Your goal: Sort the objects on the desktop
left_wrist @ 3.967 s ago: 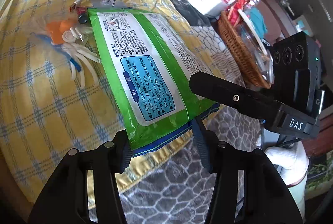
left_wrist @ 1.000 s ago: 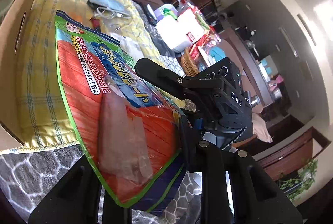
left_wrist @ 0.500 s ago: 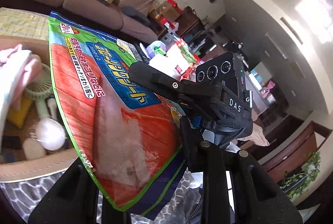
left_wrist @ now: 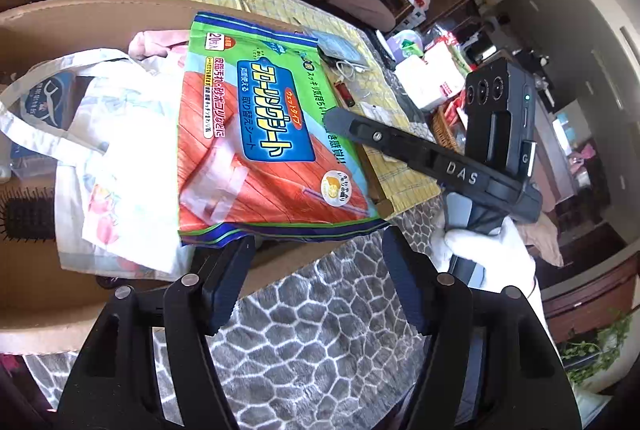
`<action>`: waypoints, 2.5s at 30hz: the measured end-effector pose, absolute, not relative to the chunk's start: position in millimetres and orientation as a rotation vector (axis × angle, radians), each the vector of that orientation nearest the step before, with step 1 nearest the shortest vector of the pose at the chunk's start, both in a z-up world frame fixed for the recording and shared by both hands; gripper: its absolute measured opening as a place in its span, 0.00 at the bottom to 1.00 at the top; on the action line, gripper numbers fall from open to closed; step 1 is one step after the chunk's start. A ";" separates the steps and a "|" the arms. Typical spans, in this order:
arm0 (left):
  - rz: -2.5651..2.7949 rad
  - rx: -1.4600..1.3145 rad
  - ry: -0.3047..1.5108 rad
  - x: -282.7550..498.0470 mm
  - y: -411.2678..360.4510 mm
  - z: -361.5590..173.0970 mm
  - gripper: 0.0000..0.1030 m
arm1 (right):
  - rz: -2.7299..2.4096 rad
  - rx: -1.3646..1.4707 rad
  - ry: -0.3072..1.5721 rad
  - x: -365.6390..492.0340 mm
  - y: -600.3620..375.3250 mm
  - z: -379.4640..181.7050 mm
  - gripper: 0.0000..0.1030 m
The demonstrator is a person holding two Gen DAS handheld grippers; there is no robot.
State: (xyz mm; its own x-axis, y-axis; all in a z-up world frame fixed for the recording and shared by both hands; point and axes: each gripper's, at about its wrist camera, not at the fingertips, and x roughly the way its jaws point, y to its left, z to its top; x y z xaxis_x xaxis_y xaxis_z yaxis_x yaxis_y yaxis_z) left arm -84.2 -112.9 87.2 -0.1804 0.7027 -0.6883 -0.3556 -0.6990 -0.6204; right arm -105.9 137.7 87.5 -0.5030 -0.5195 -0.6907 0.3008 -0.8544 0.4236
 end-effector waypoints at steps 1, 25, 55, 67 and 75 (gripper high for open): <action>1.949 -1.387 -0.413 -86.0 -116.2 90.1 0.61 | -2.359 1.178 -0.348 -105.6 141.2 91.8 0.48; 2.207 -1.428 -0.100 -112.6 -89.1 86.7 0.70 | -2.349 1.253 -0.220 -135.3 110.1 94.3 0.49; 2.480 -1.239 -0.017 5.0 -70.6 130.6 1.00 | -2.534 1.262 -0.164 0.0 180.9 96.5 1.00; 2.642 -1.319 -0.075 32.8 -49.3 29.5 1.00 | -2.650 1.482 -0.044 18.2 211.9 -4.1 1.00; 2.652 -1.393 -0.109 15.6 -24.3 2.4 1.00 | -2.752 1.442 -0.118 12.9 252.4 -7.5 1.00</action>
State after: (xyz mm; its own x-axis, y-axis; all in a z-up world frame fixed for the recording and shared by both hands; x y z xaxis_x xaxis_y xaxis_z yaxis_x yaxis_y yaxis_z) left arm 15.6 -24.3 2.4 -0.5598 0.1608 -0.8129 -0.0937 -0.9870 -0.1308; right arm 12.9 252.4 -7.5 -0.5691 -0.0641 -0.8198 -0.0066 -0.9966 0.0825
